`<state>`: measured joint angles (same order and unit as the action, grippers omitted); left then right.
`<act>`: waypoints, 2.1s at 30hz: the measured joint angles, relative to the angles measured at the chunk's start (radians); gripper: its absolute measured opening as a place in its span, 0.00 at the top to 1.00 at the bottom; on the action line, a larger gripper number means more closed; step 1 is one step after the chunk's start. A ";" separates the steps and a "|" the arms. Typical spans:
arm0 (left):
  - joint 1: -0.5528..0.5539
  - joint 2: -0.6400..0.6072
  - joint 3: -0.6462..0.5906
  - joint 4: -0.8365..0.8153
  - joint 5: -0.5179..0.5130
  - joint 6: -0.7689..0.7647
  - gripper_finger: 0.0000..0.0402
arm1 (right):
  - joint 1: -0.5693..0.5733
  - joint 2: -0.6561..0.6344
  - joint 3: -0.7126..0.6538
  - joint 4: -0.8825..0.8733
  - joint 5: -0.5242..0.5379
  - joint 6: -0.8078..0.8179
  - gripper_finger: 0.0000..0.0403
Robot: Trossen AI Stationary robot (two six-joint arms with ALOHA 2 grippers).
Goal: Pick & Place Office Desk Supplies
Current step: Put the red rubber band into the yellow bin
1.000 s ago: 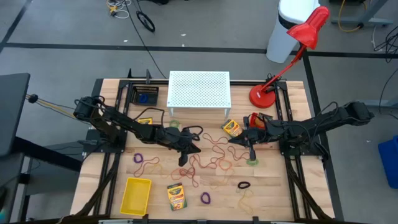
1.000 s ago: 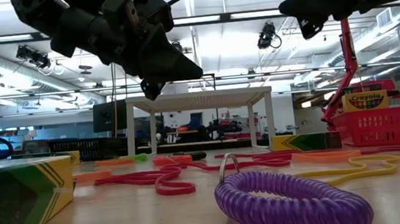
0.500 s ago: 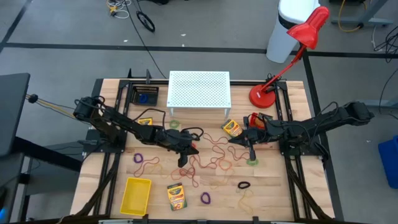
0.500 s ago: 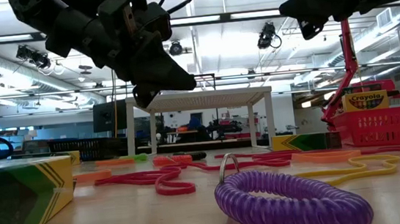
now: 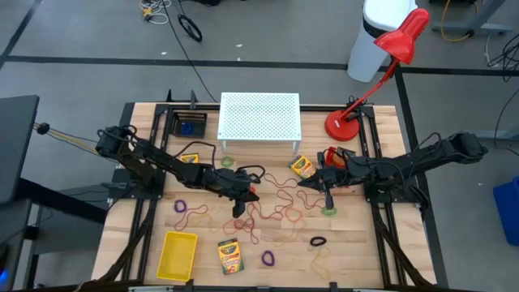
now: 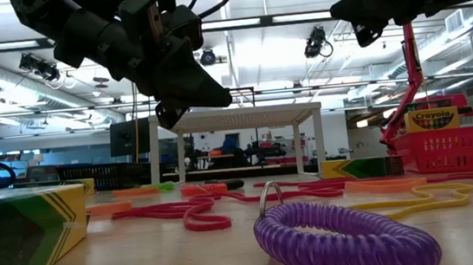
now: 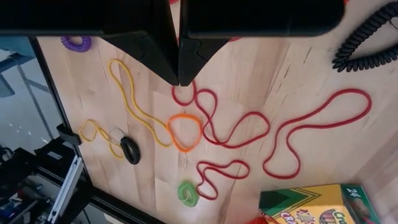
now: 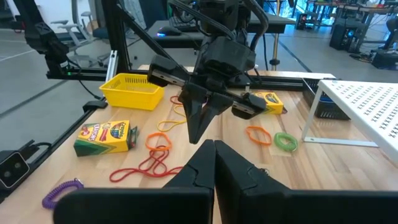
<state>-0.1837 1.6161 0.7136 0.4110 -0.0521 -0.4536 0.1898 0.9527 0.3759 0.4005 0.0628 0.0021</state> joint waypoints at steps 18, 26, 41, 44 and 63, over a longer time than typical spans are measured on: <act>-0.035 0.001 0.086 -0.134 -0.002 0.043 0.98 | 0.000 0.000 0.000 0.000 0.000 0.000 0.99; -0.082 0.030 0.190 -0.415 -0.042 0.073 0.97 | 0.000 0.001 0.000 0.000 0.000 0.000 0.99; -0.121 0.172 0.189 -0.435 -0.015 0.120 0.64 | 0.000 0.001 0.000 0.000 0.000 0.000 0.99; -0.125 0.183 0.190 -0.425 -0.044 0.201 0.62 | 0.000 0.001 0.000 0.001 0.000 0.000 0.99; -0.090 0.277 0.263 -0.443 0.031 0.376 0.68 | 0.000 0.049 0.000 0.017 0.015 -0.006 0.99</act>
<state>-0.2737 1.8934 0.9768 -0.0320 -0.0212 -0.0774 0.1894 1.0016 0.3763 0.4177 0.0780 -0.0044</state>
